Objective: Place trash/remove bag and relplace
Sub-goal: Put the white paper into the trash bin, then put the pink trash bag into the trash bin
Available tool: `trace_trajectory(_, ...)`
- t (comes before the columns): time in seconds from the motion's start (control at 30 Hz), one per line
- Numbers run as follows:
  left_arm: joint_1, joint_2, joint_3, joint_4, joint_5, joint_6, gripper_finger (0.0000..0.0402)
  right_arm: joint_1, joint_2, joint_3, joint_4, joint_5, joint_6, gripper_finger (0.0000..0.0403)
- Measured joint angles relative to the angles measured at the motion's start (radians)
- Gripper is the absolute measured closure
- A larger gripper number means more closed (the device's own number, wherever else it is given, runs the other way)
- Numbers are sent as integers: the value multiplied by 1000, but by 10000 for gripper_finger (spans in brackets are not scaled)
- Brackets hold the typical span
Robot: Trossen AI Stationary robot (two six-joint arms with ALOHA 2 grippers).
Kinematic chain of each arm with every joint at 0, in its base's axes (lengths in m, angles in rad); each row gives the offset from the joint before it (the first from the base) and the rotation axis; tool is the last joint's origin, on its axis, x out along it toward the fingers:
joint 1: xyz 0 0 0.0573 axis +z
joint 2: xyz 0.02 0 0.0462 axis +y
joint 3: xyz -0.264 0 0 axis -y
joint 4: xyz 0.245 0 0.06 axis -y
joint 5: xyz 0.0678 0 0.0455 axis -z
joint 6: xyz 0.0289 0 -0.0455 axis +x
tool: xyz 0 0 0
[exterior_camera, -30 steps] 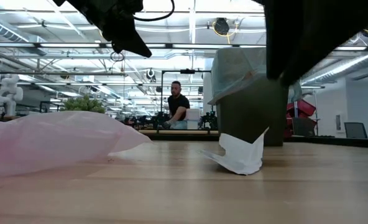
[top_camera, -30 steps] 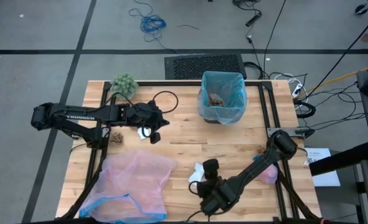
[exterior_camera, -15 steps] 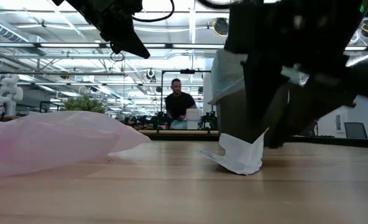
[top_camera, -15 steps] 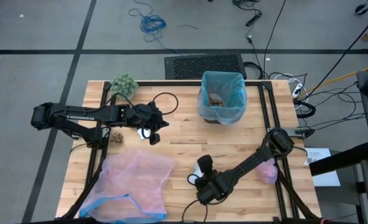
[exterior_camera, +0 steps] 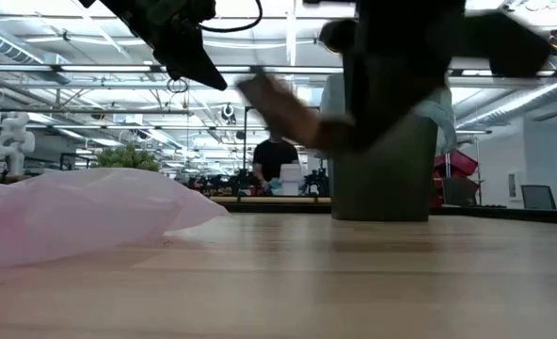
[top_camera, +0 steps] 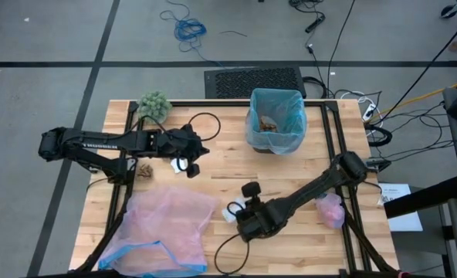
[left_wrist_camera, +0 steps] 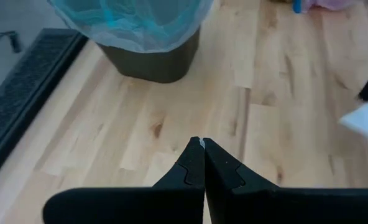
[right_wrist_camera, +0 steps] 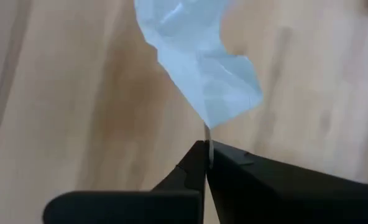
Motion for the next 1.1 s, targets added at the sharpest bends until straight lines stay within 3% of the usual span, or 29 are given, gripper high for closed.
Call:
trace_trajectory(0.23,0,0,0,43,-17,6,401,-57,-188,138,-328,234,182,403)
trace_trajectory(0.47,0,0,0,150,-16,-3,401,-278,-345,170,-532,323,285,403)
trace_trajectory(0.57,0,0,0,178,1,-26,401,-404,-379,170,-536,290,271,403)
trace_trajectory(0.77,0,0,0,183,9,-25,401,-609,-392,169,-536,79,239,387)
trace_trajectory(1.03,-5,0,0,182,14,-25,401,-651,-392,185,-549,-5,172,255)
trace_trajectory(1.1,-4,0,0,183,14,-25,401,-645,-392,207,-582,-84,185,221)
